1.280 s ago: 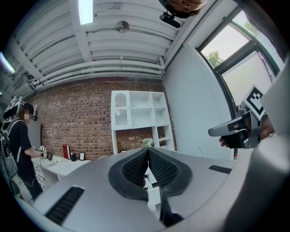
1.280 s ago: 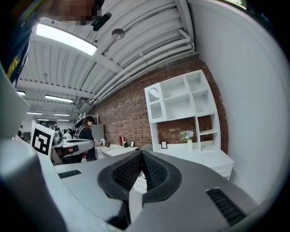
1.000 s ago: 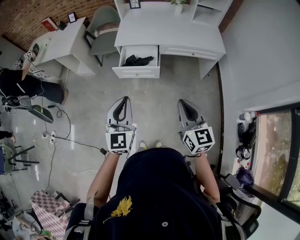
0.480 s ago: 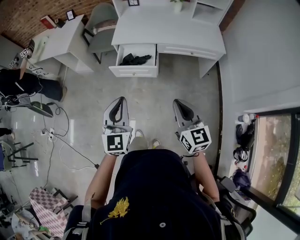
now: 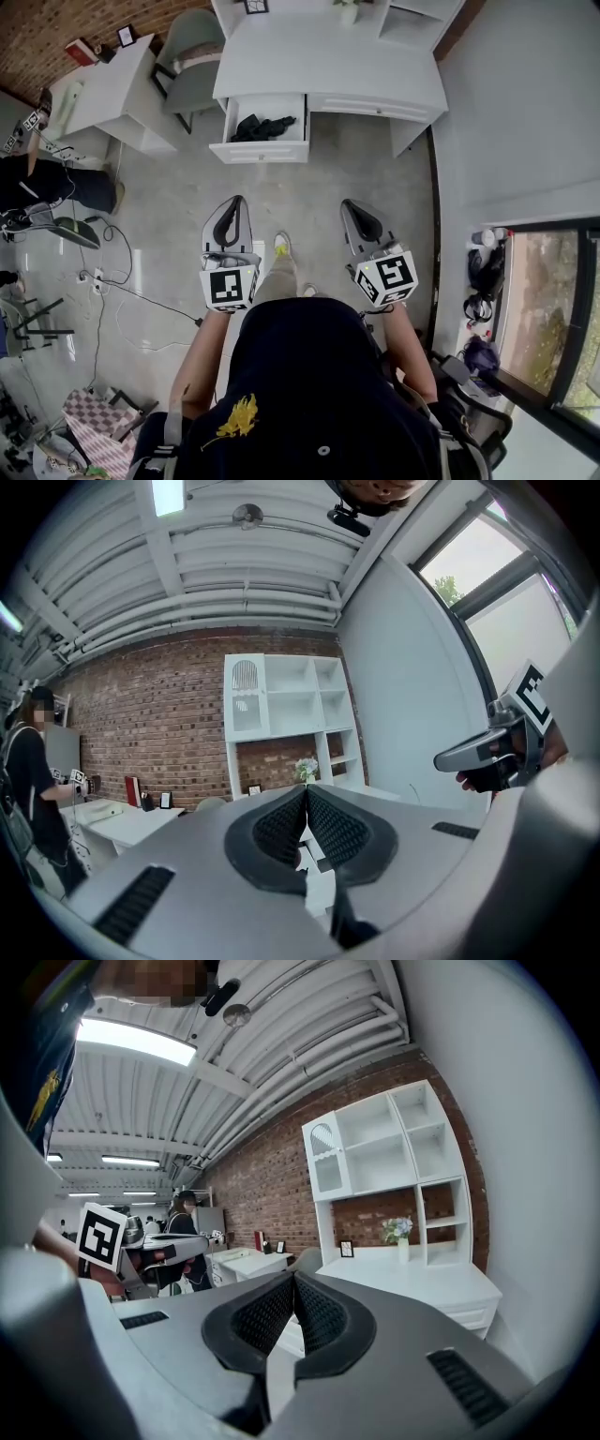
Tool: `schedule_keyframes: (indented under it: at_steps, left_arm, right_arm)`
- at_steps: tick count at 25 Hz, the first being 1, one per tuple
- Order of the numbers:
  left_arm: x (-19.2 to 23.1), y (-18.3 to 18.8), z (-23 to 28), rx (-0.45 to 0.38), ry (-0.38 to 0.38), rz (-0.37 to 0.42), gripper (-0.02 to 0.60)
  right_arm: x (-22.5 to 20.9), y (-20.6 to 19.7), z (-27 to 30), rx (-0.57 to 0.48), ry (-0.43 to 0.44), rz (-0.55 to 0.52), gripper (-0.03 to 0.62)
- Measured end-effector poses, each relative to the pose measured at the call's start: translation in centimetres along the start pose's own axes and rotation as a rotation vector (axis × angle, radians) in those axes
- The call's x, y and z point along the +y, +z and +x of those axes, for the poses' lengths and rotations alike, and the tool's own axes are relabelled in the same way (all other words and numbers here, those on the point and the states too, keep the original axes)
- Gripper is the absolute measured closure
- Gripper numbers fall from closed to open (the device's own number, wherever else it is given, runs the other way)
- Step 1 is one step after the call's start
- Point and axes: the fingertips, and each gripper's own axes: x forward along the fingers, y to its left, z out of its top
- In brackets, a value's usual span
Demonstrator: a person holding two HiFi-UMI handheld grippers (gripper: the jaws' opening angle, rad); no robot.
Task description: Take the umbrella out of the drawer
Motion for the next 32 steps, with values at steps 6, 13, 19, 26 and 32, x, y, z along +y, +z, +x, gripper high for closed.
schedule_keyframes:
  at_steps: [6,13,19,26,32]
  left_arm:
    - [3.2,-0.9,4.3,-0.003,-0.009,-0.047,0.563]
    - [7.0,-1.5,9.5,-0.01,-0.04,-0.052,0.563]
    - [9.9,-2.7,12.3,-0.028,-0.017,-0.078,0.563]
    - [12.7,-3.6,14.7,-0.03,-0.041,-0.063,0.563]
    - [14.4,-4.5,16.9,-0.03,-0.06,-0.048,0.563]
  right_arm:
    - [-1.1,1.0,4.6,0.019,-0.033,-0.018,0.567]
    - [-2.4,2.7,9.9,0.039,-0.066,-0.038,0.568]
    - [-2.9,3.0,15.1,0.067,-0.059,-0.053,0.567]
    - [-2.6,3.8,20.5,0.084,-0.045,-0.074,0.568]
    - [-3.3,3.4,22.1,0.097,-0.063,-0.057,0.568]
